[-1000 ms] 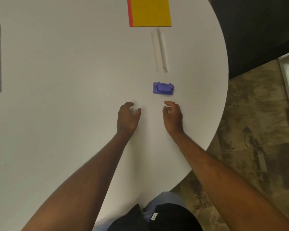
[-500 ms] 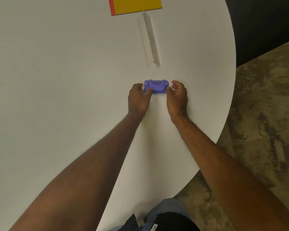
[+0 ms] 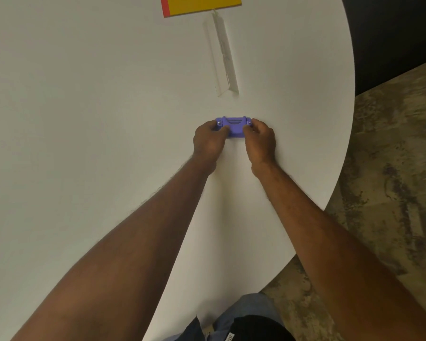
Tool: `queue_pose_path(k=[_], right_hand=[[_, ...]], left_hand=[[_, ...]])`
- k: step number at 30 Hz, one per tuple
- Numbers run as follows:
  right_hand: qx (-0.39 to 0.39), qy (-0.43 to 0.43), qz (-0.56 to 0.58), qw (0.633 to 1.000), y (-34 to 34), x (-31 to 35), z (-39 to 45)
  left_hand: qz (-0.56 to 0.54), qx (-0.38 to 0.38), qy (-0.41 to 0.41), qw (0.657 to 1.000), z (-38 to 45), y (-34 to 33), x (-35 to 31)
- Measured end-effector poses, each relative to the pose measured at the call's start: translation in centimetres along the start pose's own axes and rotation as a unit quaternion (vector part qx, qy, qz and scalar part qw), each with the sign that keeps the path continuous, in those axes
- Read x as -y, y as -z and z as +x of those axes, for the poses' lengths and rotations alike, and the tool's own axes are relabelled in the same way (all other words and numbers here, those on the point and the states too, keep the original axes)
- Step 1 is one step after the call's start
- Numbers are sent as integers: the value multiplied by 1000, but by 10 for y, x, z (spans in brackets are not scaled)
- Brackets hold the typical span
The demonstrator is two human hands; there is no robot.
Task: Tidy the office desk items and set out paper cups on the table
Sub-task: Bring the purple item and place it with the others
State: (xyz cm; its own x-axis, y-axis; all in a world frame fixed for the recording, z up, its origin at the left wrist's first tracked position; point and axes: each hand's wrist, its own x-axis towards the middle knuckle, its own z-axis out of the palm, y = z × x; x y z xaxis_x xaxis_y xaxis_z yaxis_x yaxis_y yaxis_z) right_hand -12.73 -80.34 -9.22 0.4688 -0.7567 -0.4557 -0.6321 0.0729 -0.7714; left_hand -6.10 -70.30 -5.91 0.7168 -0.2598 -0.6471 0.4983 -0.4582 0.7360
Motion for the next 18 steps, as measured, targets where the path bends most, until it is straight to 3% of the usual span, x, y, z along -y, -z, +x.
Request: queue_pose_path(k=[6,18], right_hand=[[-1,-71,87,994,1,4,-13],[60,-60,98,992,-39,17,-112]], left_hand=[[-38,-39,39,998,-12,5,4],[-106,-145,60,982,-72,86,51]])
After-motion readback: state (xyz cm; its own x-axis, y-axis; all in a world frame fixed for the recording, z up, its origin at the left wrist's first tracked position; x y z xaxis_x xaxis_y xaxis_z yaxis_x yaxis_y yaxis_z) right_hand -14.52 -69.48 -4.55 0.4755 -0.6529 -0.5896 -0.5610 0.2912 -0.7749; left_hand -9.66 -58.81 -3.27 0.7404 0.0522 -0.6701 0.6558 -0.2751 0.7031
